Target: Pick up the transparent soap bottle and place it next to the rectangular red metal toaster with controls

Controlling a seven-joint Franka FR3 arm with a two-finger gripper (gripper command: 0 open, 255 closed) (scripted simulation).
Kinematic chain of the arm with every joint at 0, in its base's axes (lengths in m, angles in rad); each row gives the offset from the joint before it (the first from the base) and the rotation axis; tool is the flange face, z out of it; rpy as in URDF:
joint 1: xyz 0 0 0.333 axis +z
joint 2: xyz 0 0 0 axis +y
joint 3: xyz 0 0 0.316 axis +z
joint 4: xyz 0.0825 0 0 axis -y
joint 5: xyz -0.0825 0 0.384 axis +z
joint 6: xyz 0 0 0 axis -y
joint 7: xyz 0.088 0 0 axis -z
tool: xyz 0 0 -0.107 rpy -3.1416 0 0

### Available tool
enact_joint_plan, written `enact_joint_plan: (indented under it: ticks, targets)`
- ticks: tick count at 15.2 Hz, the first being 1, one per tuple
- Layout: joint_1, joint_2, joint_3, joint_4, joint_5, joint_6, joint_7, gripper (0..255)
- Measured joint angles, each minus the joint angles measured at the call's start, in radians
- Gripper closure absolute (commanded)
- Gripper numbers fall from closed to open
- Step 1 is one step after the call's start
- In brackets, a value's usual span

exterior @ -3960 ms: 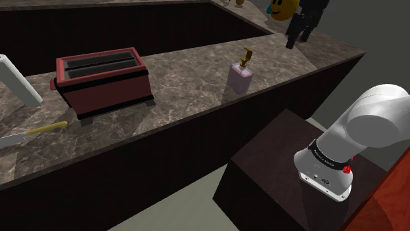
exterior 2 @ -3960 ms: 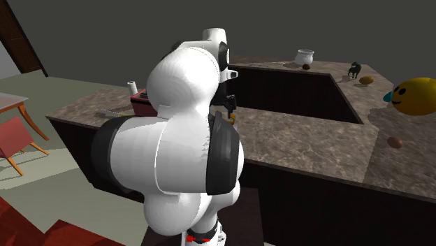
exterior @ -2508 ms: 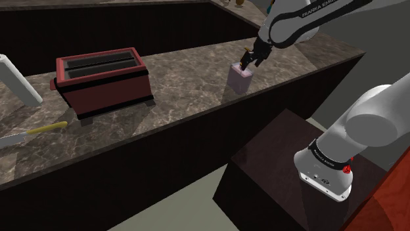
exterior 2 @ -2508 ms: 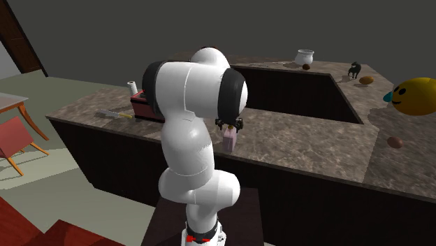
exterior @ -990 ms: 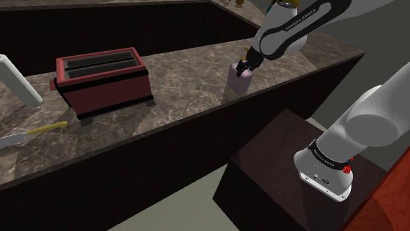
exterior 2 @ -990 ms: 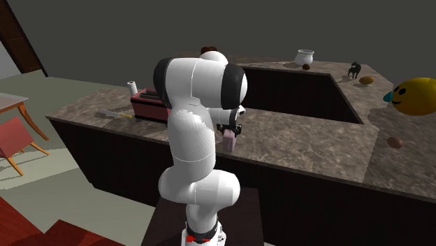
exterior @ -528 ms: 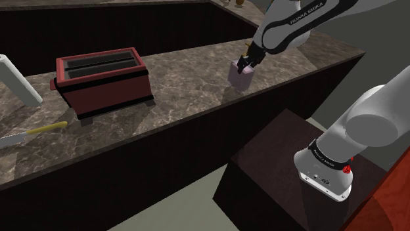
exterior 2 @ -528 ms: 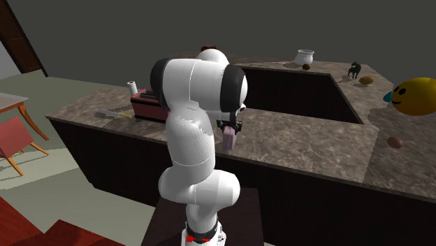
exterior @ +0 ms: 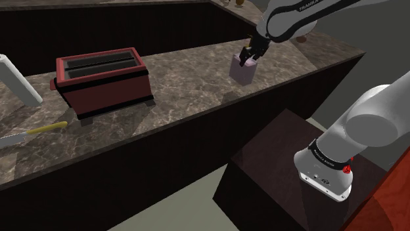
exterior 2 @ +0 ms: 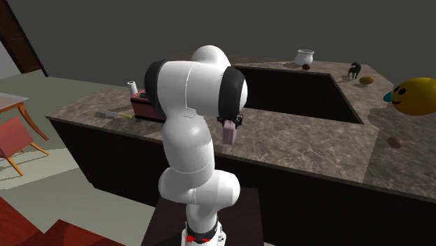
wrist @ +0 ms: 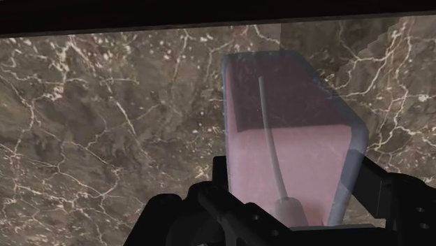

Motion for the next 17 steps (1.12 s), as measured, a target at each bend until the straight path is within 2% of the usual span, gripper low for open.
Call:
enact_joint_plan:
  ticks: [17]
  targets:
    - [-0.002,-0.128,0.014,0.128,-0.008,-0.255,0.009,255]
